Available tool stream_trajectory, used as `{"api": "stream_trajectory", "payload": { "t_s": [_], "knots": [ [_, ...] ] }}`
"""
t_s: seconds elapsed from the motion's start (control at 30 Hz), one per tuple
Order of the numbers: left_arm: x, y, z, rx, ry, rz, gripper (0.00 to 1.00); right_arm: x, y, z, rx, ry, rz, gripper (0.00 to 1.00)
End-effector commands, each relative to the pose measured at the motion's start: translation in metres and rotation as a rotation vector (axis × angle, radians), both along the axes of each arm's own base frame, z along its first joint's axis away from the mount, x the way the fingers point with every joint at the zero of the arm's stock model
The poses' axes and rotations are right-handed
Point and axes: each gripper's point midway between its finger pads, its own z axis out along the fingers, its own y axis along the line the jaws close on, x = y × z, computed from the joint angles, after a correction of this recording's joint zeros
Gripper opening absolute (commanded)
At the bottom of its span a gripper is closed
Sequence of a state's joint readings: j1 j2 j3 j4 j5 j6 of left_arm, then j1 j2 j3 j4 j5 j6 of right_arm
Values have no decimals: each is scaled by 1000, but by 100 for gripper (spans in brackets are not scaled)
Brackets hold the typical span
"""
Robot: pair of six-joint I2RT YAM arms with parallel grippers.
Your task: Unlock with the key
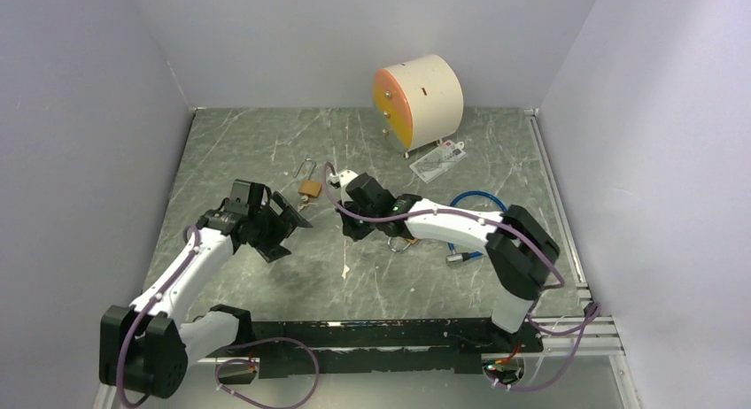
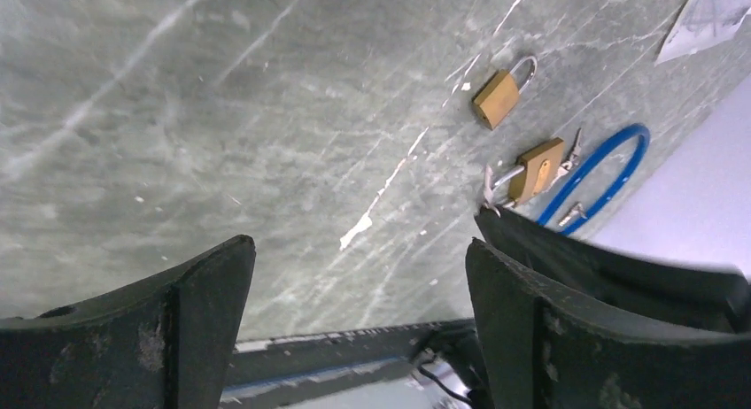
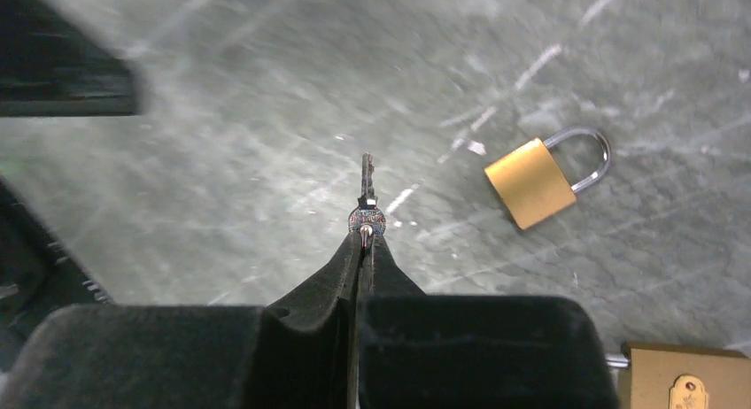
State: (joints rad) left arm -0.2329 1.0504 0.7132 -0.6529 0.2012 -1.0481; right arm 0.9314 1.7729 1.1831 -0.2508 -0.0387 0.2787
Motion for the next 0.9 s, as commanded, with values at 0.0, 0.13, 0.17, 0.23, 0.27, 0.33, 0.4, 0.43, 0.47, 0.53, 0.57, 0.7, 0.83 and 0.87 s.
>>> {"api": "stream_trajectory", "payload": {
  "t_s": [0.0, 0.13, 0.17, 0.23, 0.27, 0.33, 0.4, 0.43, 0.47, 0.53, 0.57, 0.7, 0.83, 0.87],
  "knots": [
    [2, -24, 16, -221, 128, 53, 93, -2, 31, 65, 252, -144, 148, 0],
    [9, -46, 25, -430, 156, 58, 93, -12, 37, 81, 298, -141, 218, 0],
    [11, -49, 27, -464, 147, 61, 94, -13, 38, 84, 308, -140, 230, 0],
    [20, -52, 34, -505, 86, 56, 93, -16, 40, 88, 325, -135, 243, 0],
    [23, -53, 36, -509, 65, 56, 94, -17, 41, 89, 330, -131, 249, 0],
    [28, -53, 42, -508, 18, 39, 92, -19, 44, 93, 343, -124, 257, 0],
    [33, -54, 47, -503, -20, 16, 88, -19, 46, 96, 353, -123, 260, 0],
    [34, -54, 49, -499, -27, 7, 85, -19, 47, 99, 360, -121, 260, 0],
    [34, -54, 49, -494, -27, 0, 80, -19, 49, 101, 367, -123, 262, 0],
    [34, -54, 49, -488, -26, -6, 69, -17, 51, 104, 378, -119, 256, 0],
    [34, -54, 50, -489, -30, -8, 64, -18, 52, 104, 376, -113, 256, 0],
    [33, -54, 50, -484, -35, -11, 52, -18, 56, 107, 392, -102, 253, 0],
    [32, -54, 49, -486, -32, -11, 43, -18, 57, 108, 400, -92, 254, 0],
    [32, -54, 49, -489, -35, -12, 40, -18, 57, 108, 401, -88, 251, 0]
  ]
}}
